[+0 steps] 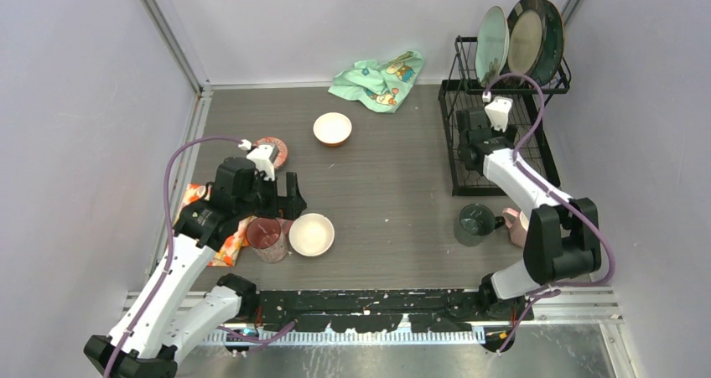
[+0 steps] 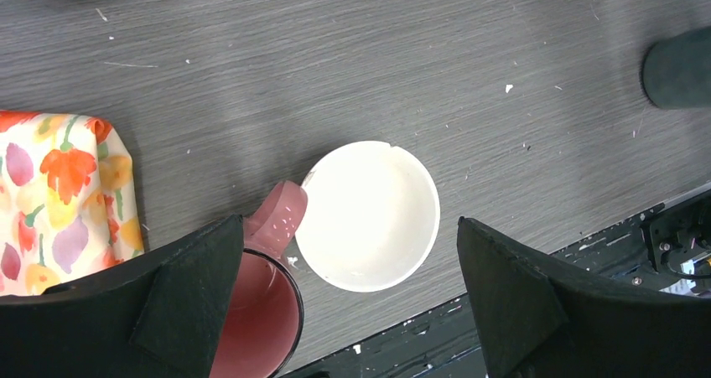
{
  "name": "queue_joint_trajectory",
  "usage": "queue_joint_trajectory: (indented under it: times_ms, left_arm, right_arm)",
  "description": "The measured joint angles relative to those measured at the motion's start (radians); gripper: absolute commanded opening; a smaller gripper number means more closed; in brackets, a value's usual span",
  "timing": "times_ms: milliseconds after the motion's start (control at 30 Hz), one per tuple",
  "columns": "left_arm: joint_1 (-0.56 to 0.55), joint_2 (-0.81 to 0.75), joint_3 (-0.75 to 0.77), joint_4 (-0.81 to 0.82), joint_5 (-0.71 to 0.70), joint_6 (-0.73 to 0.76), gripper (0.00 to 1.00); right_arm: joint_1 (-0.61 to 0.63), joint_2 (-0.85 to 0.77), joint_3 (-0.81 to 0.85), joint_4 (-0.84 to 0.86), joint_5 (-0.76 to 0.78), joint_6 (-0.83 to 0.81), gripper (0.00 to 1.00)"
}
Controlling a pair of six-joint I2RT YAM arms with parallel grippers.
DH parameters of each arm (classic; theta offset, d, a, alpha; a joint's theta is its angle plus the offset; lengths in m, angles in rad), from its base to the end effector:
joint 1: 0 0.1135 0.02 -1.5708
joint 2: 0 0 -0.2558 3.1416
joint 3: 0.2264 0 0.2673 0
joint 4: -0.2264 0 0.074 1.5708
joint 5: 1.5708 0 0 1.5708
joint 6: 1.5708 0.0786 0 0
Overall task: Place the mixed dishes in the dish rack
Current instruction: Turn the bowl upside down on the dish rack.
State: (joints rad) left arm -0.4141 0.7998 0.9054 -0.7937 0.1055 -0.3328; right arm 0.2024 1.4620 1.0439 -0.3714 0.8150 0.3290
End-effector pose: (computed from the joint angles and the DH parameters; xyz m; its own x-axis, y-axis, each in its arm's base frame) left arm 0.1907 -0.0929 0.2875 -0.7045 -0.0452 -0.7082 0.2586 0.9130 -0.3156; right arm 0.3492 0.0133 0.2260 -0.5405 0.1153 -0.8334 0.5693 0.7794 -0.2614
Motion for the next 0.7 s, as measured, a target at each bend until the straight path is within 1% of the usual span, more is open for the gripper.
queue_joint_trajectory:
  times_ms: [167, 433, 700]
  left_arm:
    - [-0.006, -0.01, -0.002, 0.0, -0.009, 0.001, 1.0]
    - [-0.011, -0.014, -0.002, 0.0, -0.016, 0.001, 1.0]
    - [-0.011, -0.014, -0.005, 0.0, -0.019, 0.001, 1.0]
  right_arm:
    - [-0.006, 0.101, 0.049, -0.02, 0.03, -0.063, 0.59]
    - [-0.02, 0.215, 0.109, -0.021, 0.061, -0.127, 0.61]
    - [-0.021, 0.301, 0.168, -0.018, 0.06, -0.169, 0.72]
